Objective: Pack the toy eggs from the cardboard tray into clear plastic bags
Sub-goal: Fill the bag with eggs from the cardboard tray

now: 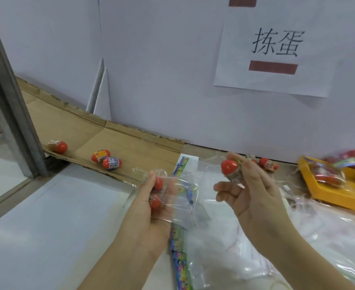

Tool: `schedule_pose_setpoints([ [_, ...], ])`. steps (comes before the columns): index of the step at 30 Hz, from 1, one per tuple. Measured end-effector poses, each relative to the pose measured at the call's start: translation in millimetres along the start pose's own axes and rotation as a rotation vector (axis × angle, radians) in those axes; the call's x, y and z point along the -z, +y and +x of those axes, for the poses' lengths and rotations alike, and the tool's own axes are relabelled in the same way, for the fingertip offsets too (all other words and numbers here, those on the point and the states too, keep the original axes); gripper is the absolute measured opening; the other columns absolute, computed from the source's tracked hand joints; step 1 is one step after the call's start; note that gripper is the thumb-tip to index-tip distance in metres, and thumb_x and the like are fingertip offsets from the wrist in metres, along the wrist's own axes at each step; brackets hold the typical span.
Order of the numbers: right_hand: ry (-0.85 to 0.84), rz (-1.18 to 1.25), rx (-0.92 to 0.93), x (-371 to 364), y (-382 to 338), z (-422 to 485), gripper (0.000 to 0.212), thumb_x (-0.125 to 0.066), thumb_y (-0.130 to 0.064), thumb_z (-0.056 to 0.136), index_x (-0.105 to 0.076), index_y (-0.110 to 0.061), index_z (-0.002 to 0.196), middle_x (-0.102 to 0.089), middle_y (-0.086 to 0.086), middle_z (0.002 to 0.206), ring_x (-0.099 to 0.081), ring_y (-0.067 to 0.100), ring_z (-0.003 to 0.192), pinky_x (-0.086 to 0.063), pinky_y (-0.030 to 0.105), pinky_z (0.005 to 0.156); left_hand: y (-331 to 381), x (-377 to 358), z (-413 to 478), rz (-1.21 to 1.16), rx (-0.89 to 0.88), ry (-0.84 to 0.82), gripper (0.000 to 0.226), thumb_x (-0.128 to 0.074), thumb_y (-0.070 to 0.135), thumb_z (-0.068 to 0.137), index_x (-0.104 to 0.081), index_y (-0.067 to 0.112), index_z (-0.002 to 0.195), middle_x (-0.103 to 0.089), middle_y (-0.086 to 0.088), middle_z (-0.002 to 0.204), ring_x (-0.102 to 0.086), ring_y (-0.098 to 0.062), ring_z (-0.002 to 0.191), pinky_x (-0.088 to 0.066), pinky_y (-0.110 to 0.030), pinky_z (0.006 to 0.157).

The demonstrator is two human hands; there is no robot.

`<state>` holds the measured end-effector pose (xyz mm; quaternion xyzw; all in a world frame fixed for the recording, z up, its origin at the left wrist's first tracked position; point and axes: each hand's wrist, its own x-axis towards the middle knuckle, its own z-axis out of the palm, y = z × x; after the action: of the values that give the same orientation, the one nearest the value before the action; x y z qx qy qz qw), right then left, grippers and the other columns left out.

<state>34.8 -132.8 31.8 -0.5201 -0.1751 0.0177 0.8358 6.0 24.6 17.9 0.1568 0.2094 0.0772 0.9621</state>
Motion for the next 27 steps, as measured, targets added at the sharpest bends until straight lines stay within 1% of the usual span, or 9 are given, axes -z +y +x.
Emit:
schedule_pose_setpoints([
  [4,-0.030,-0.173,-0.085,-10.0,8.0,-26.6,0.041,-0.089,-0.030,0.053,-0.076,-0.023,0.091,-0.072,0.010,0.083,-0.067,0.024,0.063,-0.053,0.027,0.056,1.4,3.3,1.9,0.041,-0.041,-0.050,0.014,-0.065,0.016,0.088,-0.066,0.005,0.079,-0.065,-0.002,0.058,-0.065,-0.009,0.048,-0.054,-0.022,0.047],
  [8,-0.051,-0.223,-0.081,-21.1,17.6,-30.9,0.026,-0.081,-0.008,0.057,-0.074,-0.016,0.081,-0.069,0.012,0.076,-0.068,0.028,0.068,-0.051,0.023,0.056,1.1,9.0,6.0,0.200,-0.119,-0.119,0.018,-0.062,0.024,0.091,-0.067,0.008,0.084,-0.067,-0.002,0.067,-0.068,-0.012,0.059,-0.061,-0.032,0.062],
  [10,-0.061,-0.223,-0.055,-25.5,19.7,-31.2,0.023,-0.081,-0.003,0.060,-0.074,-0.013,0.080,-0.067,0.015,0.073,-0.065,0.021,0.063,-0.051,0.022,0.055,-3.0,11.0,6.6,0.280,-0.109,-0.154,0.032,-0.061,0.028,0.092,-0.066,-0.002,0.101,-0.072,-0.013,0.085,-0.072,-0.024,0.080,-0.060,-0.041,0.076],
  [12,-0.061,-0.259,-0.016,-28.6,20.3,-32.3,0.021,-0.081,0.002,0.062,-0.071,-0.010,0.076,-0.070,0.004,0.076,-0.060,0.013,0.058,-0.051,0.022,0.053,-8.5,12.7,6.9,0.306,-0.056,-0.149,0.055,-0.062,0.033,0.092,-0.054,-0.007,0.128,-0.063,-0.026,0.122,-0.060,-0.039,0.116,-0.047,-0.053,0.100],
  [14,-0.043,-0.329,0.027,-29.1,22.9,-34.0,0.020,-0.081,0.007,0.065,-0.066,-0.003,0.075,-0.072,-0.003,0.083,-0.061,0.013,0.059,-0.052,0.024,0.054,-13.2,16.0,8.2,0.264,-0.020,-0.139,0.050,-0.064,0.034,0.091,-0.057,-0.002,0.125,-0.057,-0.023,0.133,-0.051,-0.040,0.129,-0.039,-0.054,0.109],
  [18,-0.003,-0.511,0.094,-28.7,29.9,-37.3,0.025,-0.086,-0.012,0.064,-0.072,-0.015,0.084,-0.066,-0.009,0.076,-0.057,0.009,0.061,-0.048,0.027,0.062,-20.4,19.4,9.6,0.208,0.013,-0.137,0.016,-0.066,0.026,0.089,-0.062,0.013,0.097,-0.058,-0.015,0.106,-0.056,-0.032,0.109,-0.043,-0.051,0.107],
  [21,-0.057,-0.397,0.061,-25.4,27.6,-33.8,0.025,-0.084,-0.001,0.066,-0.070,-0.014,0.082,-0.065,-0.005,0.073,-0.057,0.009,0.057,-0.048,0.022,0.057,-17.1,19.4,10.2,0.253,-0.012,-0.138,0.025,-0.067,0.028,0.085,-0.064,0.012,0.104,-0.063,-0.016,0.103,-0.060,-0.030,0.100,-0.057,-0.042,0.082],
  [24,-0.118,-0.353,0.021,-21.9,24.0,-29.6,0.018,-0.076,-0.012,0.068,-0.070,-0.025,0.080,-0.066,0.000,0.079,-0.057,0.014,0.057,-0.049,0.025,0.051,-12.0,19.3,11.9,0.294,-0.077,-0.123,0.031,-0.069,0.028,0.082,-0.068,0.006,0.104,-0.069,-0.019,0.100,-0.070,-0.027,0.084,-0.061,-0.039,0.067],
  [27,-0.081,-0.380,0.039,-20.6,25.3,-30.5,0.018,-0.080,-0.022,0.069,-0.068,-0.030,0.081,-0.068,0.000,0.085,-0.056,0.014,0.060,-0.048,0.025,0.049,-11.1,18.0,14.0,0.277,-0.136,-0.033,0.035,-0.068,0.023,0.089,-0.064,0.000,0.115,-0.068,-0.021,0.114,-0.067,-0.029,0.098,-0.059,-0.043,0.085],
])
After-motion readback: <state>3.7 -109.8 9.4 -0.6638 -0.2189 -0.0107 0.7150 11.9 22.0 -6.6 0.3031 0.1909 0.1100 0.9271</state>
